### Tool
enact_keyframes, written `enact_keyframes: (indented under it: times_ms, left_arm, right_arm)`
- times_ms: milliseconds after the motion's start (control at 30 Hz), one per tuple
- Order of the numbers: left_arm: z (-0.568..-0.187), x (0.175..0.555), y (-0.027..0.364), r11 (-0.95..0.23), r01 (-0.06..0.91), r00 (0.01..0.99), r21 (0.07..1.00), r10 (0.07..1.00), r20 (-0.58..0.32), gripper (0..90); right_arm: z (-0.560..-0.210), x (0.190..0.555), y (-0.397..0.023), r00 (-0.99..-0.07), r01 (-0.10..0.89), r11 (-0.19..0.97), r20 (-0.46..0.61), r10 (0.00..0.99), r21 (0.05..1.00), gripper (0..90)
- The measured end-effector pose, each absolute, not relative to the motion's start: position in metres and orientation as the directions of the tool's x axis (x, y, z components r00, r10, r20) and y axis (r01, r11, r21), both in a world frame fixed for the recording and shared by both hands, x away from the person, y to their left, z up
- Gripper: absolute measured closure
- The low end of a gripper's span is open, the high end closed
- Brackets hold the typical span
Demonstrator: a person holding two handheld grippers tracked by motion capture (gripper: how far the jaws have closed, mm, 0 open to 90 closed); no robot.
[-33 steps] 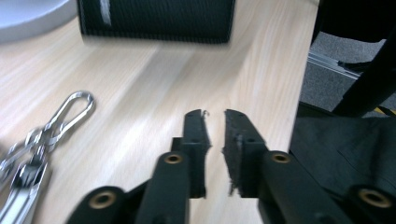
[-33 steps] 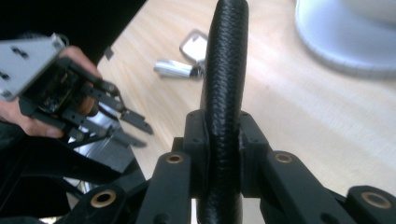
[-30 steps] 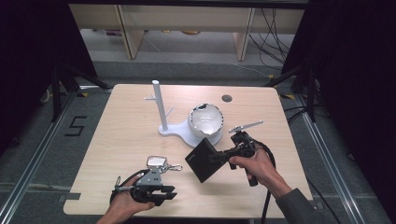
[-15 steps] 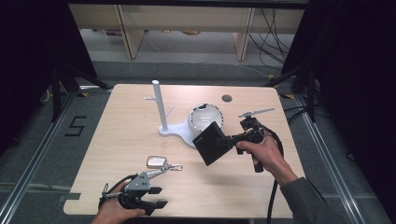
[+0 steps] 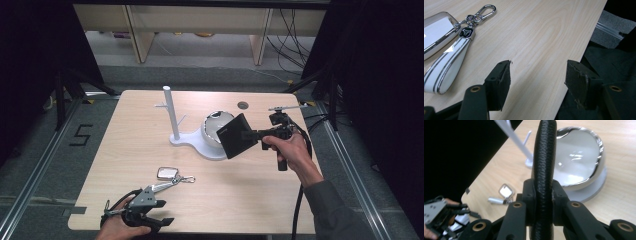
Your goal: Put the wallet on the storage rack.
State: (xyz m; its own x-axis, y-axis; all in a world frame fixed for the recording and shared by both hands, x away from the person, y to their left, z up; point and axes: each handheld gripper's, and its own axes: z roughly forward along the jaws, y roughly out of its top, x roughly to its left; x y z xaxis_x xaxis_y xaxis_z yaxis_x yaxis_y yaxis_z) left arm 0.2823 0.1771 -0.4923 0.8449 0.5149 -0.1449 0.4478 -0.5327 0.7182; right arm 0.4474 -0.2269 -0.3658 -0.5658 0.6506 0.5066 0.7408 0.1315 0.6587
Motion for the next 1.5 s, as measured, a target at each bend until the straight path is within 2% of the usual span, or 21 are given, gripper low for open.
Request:
enact_keyframes:
  times_ms: [33, 67, 167, 233, 400, 800, 833, 900, 933, 1033, 1233, 1267, 1300, 1333, 1500]
  left_arm:
    - [-0.493, 0.281, 0.177, -0.509, 0.463, 0.834, 0.726, 0.528, -0.161, 36.4]
    - [-0.492, 0.282, 0.179, -0.529, 0.453, 0.839, 0.718, 0.526, -0.141, 36.2]
    - [-0.492, 0.281, 0.181, -0.520, 0.455, 0.835, 0.723, 0.530, -0.144, 36.2]
    - [-0.492, 0.279, 0.180, -0.497, 0.476, 0.821, 0.726, 0.547, -0.164, 35.6]
    - [-0.493, 0.279, 0.184, -0.526, 0.462, 0.832, 0.714, 0.537, -0.142, 35.4]
    - [-0.495, 0.277, 0.184, -0.496, 0.485, 0.815, 0.720, 0.554, -0.168, 35.4]
    - [-0.495, 0.278, 0.185, -0.503, 0.477, 0.821, 0.721, 0.548, -0.161, 35.4]
    - [-0.496, 0.279, 0.186, -0.523, 0.472, 0.827, 0.710, 0.543, -0.150, 35.4]
    - [-0.496, 0.278, 0.185, -0.517, 0.479, 0.822, 0.709, 0.548, -0.156, 35.5]
    - [-0.496, 0.278, 0.185, -0.530, 0.465, 0.832, 0.709, 0.535, -0.146, 36.0]
    - [-0.497, 0.278, 0.186, -0.532, 0.467, 0.831, 0.706, 0.537, -0.146, 35.9]
    - [-0.497, 0.278, 0.185, -0.526, 0.471, 0.829, 0.709, 0.538, -0.151, 36.0]
    - [-0.496, 0.278, 0.186, -0.531, 0.468, 0.829, 0.707, 0.540, -0.144, 36.0]
    - [-0.496, 0.278, 0.186, -0.531, 0.468, 0.830, 0.707, 0.540, -0.144, 36.0]
    - [-0.496, 0.278, 0.186, -0.532, 0.466, 0.830, 0.707, 0.539, -0.142, 35.9]
  right_arm:
    - [-0.365, 0.452, -0.230, -0.543, 0.752, 0.104, 0.523, 0.657, 0.651, 77.7]
    - [-0.364, 0.454, -0.231, -0.525, 0.763, 0.087, 0.535, 0.661, 0.640, 77.7]
    - [-0.366, 0.464, -0.235, -0.526, 0.748, 0.087, 0.508, 0.682, 0.658, 77.7]
    - [-0.367, 0.468, -0.235, -0.516, 0.750, 0.072, 0.514, 0.685, 0.657, 77.7]
    - [-0.372, 0.480, -0.233, -0.486, 0.764, 0.047, 0.526, 0.698, 0.643, 77.7]
    - [-0.379, 0.501, -0.226, -0.446, 0.776, 0.021, 0.525, 0.725, 0.630, 77.6]
    - [-0.379, 0.502, -0.221, -0.408, 0.808, -0.004, 0.563, 0.719, 0.590, 77.6]
    - [-0.384, 0.507, -0.221, -0.435, 0.785, 0.020, 0.527, 0.730, 0.620, 77.6]
    - [-0.384, 0.507, -0.217, -0.400, 0.810, -0.006, 0.559, 0.726, 0.587, 77.5]
    - [-0.391, 0.514, -0.214, -0.428, 0.785, 0.019, 0.519, 0.740, 0.620, 77.5]
    - [-0.399, 0.520, -0.207, -0.429, 0.790, 0.033, 0.513, 0.744, 0.612, 77.5]
    - [-0.399, 0.519, -0.203, -0.382, 0.822, -0.002, 0.554, 0.740, 0.570, 77.5]
    - [-0.403, 0.522, -0.204, -0.411, 0.798, 0.015, 0.526, 0.745, 0.603, 77.4]
    - [-0.404, 0.522, -0.200, -0.376, 0.822, -0.010, 0.555, 0.742, 0.569, 77.4]
    - [-0.415, 0.526, -0.193, -0.408, 0.806, 0.013, 0.540, 0.736, 0.592, 77.3]
